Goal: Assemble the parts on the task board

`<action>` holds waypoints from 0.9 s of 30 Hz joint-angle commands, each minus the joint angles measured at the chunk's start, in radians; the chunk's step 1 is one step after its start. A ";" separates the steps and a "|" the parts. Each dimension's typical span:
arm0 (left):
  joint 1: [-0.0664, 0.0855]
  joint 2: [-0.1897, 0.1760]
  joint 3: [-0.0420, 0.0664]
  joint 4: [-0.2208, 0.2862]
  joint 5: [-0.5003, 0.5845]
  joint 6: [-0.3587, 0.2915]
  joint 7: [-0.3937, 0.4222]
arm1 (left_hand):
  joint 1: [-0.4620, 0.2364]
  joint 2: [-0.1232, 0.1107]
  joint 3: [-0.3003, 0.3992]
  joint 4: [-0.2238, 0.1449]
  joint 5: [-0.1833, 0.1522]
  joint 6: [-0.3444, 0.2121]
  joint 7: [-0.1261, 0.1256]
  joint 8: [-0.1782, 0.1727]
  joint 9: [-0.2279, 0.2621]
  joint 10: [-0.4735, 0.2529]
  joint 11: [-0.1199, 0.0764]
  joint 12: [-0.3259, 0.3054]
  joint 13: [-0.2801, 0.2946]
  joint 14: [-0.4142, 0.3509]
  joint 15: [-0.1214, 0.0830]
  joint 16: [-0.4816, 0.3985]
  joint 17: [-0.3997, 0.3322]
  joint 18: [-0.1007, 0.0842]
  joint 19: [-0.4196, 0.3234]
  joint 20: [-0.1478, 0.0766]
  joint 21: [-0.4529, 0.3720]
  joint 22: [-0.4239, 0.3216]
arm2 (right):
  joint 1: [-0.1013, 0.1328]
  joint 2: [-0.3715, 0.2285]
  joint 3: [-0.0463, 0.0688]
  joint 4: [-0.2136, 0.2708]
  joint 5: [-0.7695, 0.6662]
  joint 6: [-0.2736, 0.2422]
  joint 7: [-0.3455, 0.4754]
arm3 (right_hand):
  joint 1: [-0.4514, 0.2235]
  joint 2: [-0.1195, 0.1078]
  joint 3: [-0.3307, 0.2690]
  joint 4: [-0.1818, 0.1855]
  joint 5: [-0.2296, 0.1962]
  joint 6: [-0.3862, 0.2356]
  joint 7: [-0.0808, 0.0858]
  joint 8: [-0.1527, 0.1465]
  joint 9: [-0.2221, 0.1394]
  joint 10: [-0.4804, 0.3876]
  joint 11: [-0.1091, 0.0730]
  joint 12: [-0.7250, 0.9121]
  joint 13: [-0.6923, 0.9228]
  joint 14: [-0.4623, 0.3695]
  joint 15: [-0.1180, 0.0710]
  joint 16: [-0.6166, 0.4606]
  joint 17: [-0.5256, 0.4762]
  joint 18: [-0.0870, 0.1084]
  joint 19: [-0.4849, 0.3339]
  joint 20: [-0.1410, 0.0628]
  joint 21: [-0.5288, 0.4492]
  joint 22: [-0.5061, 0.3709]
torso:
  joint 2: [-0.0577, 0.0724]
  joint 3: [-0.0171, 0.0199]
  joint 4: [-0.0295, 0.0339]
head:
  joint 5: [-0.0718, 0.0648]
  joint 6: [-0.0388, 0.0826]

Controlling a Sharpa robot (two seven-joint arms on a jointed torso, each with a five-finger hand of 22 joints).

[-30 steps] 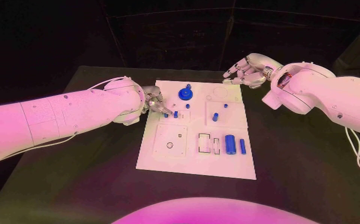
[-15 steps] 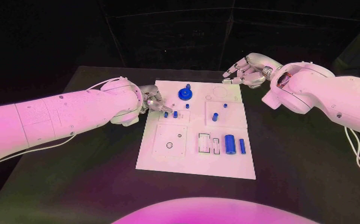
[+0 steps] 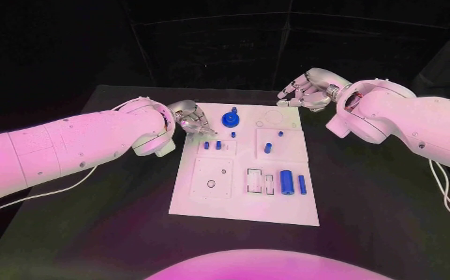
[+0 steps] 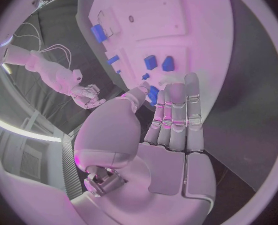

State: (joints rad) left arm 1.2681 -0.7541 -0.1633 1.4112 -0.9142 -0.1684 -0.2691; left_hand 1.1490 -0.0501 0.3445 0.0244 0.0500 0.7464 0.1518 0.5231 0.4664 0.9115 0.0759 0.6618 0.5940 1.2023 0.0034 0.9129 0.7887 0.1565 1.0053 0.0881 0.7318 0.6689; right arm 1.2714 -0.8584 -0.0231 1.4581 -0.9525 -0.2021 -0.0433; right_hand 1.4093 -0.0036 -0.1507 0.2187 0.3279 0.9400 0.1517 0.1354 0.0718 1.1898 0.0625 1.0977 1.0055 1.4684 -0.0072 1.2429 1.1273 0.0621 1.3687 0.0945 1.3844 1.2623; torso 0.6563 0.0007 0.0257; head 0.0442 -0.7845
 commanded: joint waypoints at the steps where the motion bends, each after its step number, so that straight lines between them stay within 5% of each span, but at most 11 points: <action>1: 0.003 0.020 0.001 -0.010 0.060 -0.073 0.268 | 0.099 0.000 0.049 -0.065 -0.001 -0.002 0.002 -0.021 -0.021 -0.036 0.005 -0.041 -0.031 -0.036 0.005 -0.063 -0.053 0.008 -0.018 0.009 -0.035 -0.024 | 0.002 0.001 0.001 0.000 0.003 -0.005 0.009 | 0.001 0.008 -0.007 0.002 0.003 -0.001 -0.003 0.007 -0.001 -0.007 0.000 -0.005 -0.001 0.016 -0.007 -0.003 0.000 0.011 -0.005 0.001 -0.004 0.000 | 0.002 -0.0001 -0.0019 | -0.002 0.004; 4: 0.004 0.049 0.001 -0.031 -0.020 -0.081 0.336 | 0.146 -0.027 0.106 -0.111 0.000 0.040 0.025 -0.098 -0.098 -0.032 0.035 -0.147 -0.137 -0.044 0.023 -0.116 -0.094 0.015 -0.022 0.026 -0.066 -0.045 | 0.002 0.003 0.001 -0.002 0.003 -0.005 0.010 | 0.001 0.008 -0.007 0.002 0.003 -0.001 -0.003 0.007 -0.001 -0.007 0.000 -0.005 -0.001 0.016 -0.007 -0.003 0.000 0.011 -0.005 0.001 -0.004 0.000 | 0.001 0.0005 -0.0025 | -0.005 0.007; 5: 0.004 0.058 0.001 -0.037 -0.048 -0.073 0.336 | 0.155 -0.031 0.111 -0.120 -0.003 0.046 0.016 -0.107 -0.108 -0.022 0.026 -0.154 -0.149 -0.035 0.020 -0.115 -0.097 0.018 -0.016 0.028 -0.064 -0.044 | 0.002 0.004 0.001 -0.002 0.003 -0.005 0.010 | 0.001 0.008 -0.007 0.002 0.003 -0.001 -0.003 0.007 -0.001 -0.007 0.000 -0.005 -0.001 0.016 -0.007 -0.003 0.000 0.011 -0.005 0.001 -0.004 0.000 | 0.001 0.0007 -0.0034 | -0.006 0.008; 11: 0.007 0.124 -0.001 -0.081 -0.275 0.008 0.305 | 0.136 -0.063 0.101 -0.122 -0.004 0.065 0.027 -0.171 -0.168 -0.044 0.040 -0.245 -0.239 0.038 0.025 -0.086 -0.105 0.024 0.037 0.040 -0.040 -0.037 | 0.002 0.006 0.001 -0.002 0.003 -0.007 0.008 | 0.001 0.008 -0.007 0.002 0.003 -0.001 -0.003 0.007 -0.001 -0.007 0.000 -0.005 -0.001 0.016 -0.007 -0.003 0.000 0.011 -0.005 0.001 -0.004 0.000 | 0.002 0.0021 -0.0026 | -0.016 0.023; 20: 0.008 0.188 -0.002 -0.134 -0.454 0.013 0.286 | 0.132 -0.066 0.073 -0.113 -0.003 0.129 0.005 -0.220 -0.230 0.019 0.020 -0.286 -0.322 0.251 0.006 0.295 0.267 0.022 0.178 0.023 0.054 0.018 | 0.002 0.008 0.000 -0.004 0.002 -0.012 0.007 | 0.001 0.009 -0.007 0.002 0.004 -0.001 -0.003 0.007 -0.001 -0.007 0.000 -0.005 -0.001 0.016 -0.007 -0.002 0.001 0.011 -0.005 0.001 -0.004 0.000 | 0.002 0.0007 -0.0021 | -0.026 0.029; 27: 0.010 0.237 -0.014 -0.179 -0.542 0.038 0.260 | 0.132 -0.077 0.058 -0.113 -0.003 0.141 -0.003 -0.246 -0.256 0.026 0.015 -0.310 -0.357 0.274 0.000 0.347 0.315 0.003 0.246 0.017 0.156 0.121 | 0.002 0.010 0.000 -0.005 0.001 -0.012 0.006 | 0.001 0.009 -0.007 0.002 0.004 -0.001 -0.003 0.007 -0.001 -0.007 0.000 -0.005 -0.001 0.016 -0.007 -0.002 0.001 0.011 -0.005 0.001 -0.004 0.000 | 0.001 0.0006 -0.0013 | -0.028 0.034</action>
State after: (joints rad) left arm 1.2763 -0.5198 -0.1782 1.2381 -1.3659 -0.1560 0.0005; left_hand 1.2769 -0.1206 0.4079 -0.0891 0.0501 0.8835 0.1476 0.2793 0.2108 0.9330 0.0911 0.3541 0.2377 1.4603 0.0054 1.2576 1.1034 0.1704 1.2460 0.1048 0.8858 0.7887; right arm 1.2712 -0.8497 -0.0232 1.4526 -0.9525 -0.2047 -0.0430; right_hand 1.4093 -0.0036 -0.1533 0.2214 0.3279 0.9400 0.1518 0.1391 0.0718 1.1898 0.0625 1.0977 1.0056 1.4684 -0.0072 1.2429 1.1274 0.0620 1.3688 0.0945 1.3844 1.2624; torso 0.6581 0.0015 0.0241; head 0.0168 -0.7514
